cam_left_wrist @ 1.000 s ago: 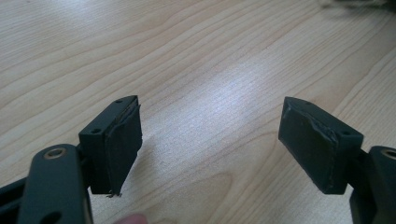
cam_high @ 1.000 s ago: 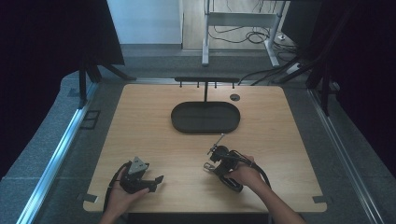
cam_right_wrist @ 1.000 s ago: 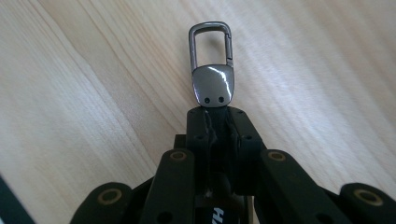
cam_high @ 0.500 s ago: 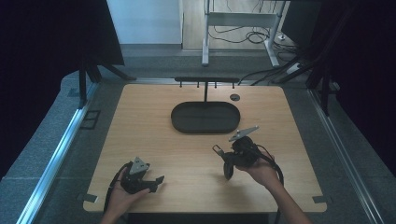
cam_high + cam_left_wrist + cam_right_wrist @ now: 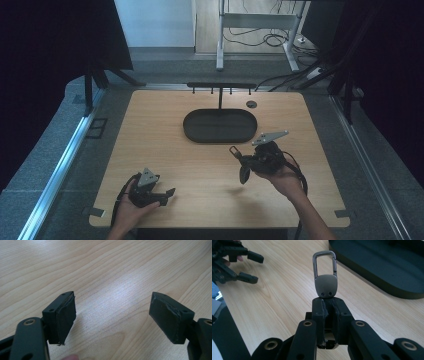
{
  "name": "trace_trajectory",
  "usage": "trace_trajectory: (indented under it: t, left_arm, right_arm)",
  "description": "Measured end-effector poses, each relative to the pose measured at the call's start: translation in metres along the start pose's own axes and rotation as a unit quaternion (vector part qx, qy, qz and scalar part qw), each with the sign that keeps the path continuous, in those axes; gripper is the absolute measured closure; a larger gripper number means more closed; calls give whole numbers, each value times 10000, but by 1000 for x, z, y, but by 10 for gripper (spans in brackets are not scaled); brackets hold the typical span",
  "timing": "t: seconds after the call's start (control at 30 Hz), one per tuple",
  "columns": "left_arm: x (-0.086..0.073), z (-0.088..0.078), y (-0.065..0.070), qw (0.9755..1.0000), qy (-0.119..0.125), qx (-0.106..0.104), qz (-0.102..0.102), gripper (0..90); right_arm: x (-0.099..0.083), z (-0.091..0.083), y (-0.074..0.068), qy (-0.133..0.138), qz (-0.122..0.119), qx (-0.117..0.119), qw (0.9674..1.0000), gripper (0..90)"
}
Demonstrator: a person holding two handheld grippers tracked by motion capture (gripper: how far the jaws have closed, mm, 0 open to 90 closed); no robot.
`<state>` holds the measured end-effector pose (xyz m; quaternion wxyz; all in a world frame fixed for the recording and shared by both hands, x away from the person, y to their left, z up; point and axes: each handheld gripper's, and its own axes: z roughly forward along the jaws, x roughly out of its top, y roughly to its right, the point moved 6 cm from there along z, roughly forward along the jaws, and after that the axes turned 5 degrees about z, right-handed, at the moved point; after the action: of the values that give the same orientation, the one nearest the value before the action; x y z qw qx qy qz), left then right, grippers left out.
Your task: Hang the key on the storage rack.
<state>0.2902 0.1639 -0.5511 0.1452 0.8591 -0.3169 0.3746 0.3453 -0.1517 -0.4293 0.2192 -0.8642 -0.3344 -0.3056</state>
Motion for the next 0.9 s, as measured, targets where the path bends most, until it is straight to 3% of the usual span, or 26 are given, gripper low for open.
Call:
trace_trajectory:
  t: [0.47,0.9]
  left_arm:
    - [0,0,0,10000,-14,-5,-3,219]
    - [0,0,0,10000,-12,1,-4,219]
  right_arm:
    - [8,-14,7,361,89,-75,9993,811]
    - [11,-18,17,446,165,-230,9986,811]
